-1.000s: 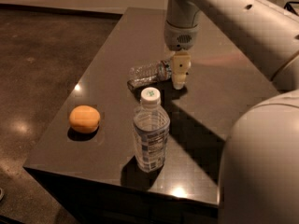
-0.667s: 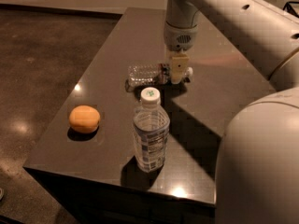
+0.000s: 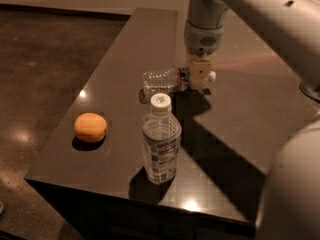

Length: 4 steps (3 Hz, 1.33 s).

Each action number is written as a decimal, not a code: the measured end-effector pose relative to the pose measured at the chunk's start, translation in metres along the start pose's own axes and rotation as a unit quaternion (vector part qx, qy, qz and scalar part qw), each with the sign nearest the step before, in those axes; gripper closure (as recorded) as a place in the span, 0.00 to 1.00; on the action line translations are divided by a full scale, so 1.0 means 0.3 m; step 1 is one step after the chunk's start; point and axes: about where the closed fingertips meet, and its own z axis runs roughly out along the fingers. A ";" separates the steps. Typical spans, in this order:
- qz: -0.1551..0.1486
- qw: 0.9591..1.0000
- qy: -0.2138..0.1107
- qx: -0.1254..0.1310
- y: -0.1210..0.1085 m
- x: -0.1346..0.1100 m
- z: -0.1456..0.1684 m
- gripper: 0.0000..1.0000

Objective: Move water bottle near blue plastic bottle

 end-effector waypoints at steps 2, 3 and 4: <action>0.029 1.000 -0.010 0.006 0.229 0.119 -0.103 1.00; 0.053 0.998 -0.021 -0.003 0.348 0.185 -0.110 1.00; 0.071 0.997 -0.034 -0.016 0.455 0.211 -0.092 1.00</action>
Offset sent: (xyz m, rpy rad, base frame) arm -0.1302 -0.0864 0.0291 0.0250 0.0596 -0.1200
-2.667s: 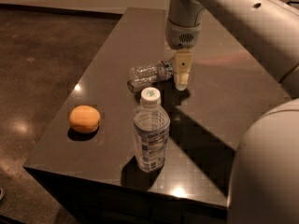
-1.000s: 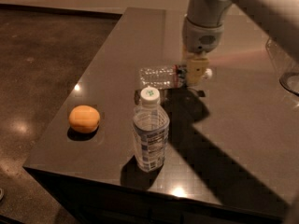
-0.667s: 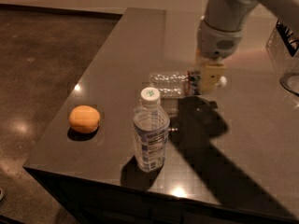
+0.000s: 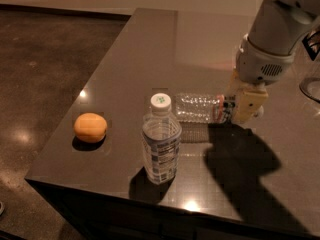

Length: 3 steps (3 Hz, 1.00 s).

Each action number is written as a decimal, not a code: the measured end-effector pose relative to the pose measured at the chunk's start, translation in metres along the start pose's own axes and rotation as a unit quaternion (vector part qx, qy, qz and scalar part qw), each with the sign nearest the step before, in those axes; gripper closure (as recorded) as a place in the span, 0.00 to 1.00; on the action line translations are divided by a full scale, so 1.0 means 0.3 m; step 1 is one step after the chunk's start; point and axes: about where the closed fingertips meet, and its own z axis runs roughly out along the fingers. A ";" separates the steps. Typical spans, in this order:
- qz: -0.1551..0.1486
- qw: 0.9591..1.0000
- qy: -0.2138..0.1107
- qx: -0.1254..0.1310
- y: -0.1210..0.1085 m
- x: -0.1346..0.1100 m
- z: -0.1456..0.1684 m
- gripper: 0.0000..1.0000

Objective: Move water bottle near blue plastic bottle

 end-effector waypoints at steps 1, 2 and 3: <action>0.007 1.000 -0.008 -0.015 0.082 0.000 0.032 1.00; 0.005 1.000 -0.005 -0.029 0.136 -0.015 0.065 0.83; 0.004 0.999 -0.001 -0.039 0.164 -0.024 0.087 0.61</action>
Offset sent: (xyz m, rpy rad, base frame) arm -0.0639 0.0157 -0.0321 -0.0010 0.1174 0.0083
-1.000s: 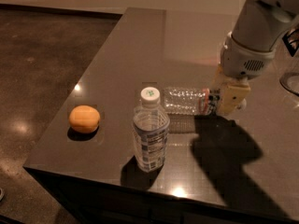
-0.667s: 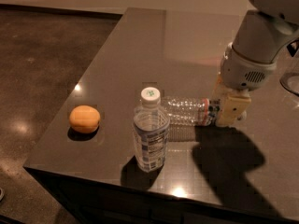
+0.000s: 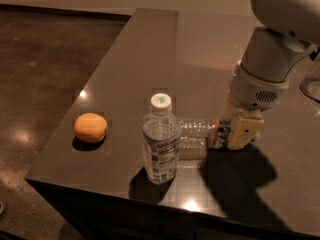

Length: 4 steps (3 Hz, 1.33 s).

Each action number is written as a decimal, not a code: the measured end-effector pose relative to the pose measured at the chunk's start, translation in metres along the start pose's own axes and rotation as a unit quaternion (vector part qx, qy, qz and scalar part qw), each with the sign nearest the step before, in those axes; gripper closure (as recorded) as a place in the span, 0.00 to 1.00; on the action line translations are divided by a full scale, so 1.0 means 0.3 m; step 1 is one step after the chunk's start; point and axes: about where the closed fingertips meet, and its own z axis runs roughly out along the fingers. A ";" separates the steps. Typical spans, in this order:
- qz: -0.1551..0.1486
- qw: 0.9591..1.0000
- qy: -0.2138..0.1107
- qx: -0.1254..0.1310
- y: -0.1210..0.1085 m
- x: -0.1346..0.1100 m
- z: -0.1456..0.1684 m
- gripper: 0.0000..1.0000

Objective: Move water bottle near blue plastic bottle

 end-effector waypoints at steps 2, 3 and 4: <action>-0.001 1.000 -0.003 0.008 -0.013 -0.007 0.003 0.14; -0.001 1.000 -0.005 0.012 -0.018 -0.011 0.004 0.00; -0.001 1.000 -0.005 0.012 -0.018 -0.011 0.004 0.00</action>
Offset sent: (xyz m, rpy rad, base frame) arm 0.0019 0.0010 -0.0004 0.0025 -0.0082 -0.0006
